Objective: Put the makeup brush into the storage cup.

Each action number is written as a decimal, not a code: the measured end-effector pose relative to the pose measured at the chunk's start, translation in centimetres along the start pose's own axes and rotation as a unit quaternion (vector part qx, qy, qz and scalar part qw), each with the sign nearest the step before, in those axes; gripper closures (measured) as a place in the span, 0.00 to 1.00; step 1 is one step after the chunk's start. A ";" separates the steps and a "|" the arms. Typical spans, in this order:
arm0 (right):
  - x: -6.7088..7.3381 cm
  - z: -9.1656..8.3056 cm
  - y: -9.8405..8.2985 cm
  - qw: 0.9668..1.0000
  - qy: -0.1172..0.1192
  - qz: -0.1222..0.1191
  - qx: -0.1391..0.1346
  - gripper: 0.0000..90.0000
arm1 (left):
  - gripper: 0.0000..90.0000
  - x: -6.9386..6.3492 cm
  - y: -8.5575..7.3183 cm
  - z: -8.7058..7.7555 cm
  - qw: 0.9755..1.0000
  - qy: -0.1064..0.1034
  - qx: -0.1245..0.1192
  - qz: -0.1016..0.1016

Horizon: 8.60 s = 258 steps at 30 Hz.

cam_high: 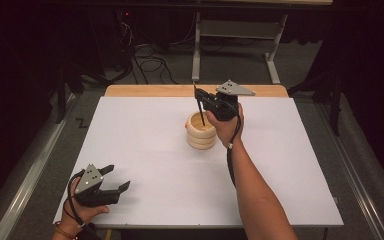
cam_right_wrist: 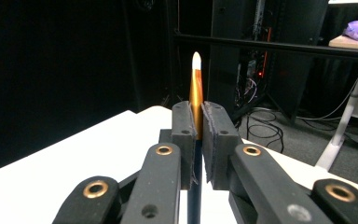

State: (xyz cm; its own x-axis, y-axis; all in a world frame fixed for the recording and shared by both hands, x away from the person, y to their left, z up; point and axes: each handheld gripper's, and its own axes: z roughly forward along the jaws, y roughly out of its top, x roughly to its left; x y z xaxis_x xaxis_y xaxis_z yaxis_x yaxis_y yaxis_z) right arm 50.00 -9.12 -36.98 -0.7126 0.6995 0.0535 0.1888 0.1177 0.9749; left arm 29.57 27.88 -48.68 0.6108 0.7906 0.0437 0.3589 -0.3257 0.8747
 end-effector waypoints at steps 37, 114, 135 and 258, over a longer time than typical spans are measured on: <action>-0.6 -0.8 -3.1 1.000 0.002 0.004 0.024 0.95 | 0.24 -0.1 0.0 0.0 1.000 0.003 0.003 0.000; -0.5 -2.6 -2.5 0.996 -0.041 -0.037 0.067 0.18 | 0.24 -0.2 0.0 0.1 1.000 0.006 0.007 -0.001; -0.3 -3.5 -2.7 0.993 -0.039 -0.065 0.089 0.18 | 0.24 -0.1 0.0 0.0 1.000 0.009 0.009 -0.001; -2.4 -14.0 -5.4 0.978 -0.104 -0.146 0.106 0.22 | 0.24 -0.4 0.0 0.3 1.000 0.011 0.023 0.015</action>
State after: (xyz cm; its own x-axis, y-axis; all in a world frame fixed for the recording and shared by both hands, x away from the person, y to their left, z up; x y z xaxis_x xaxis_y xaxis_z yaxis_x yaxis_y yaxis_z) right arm 41.21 -21.34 -39.33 -0.6087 0.7395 -0.2875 0.1481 0.4620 0.8744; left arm 29.50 27.39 -48.82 0.6072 0.7905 0.0807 0.3720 -0.3725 0.8502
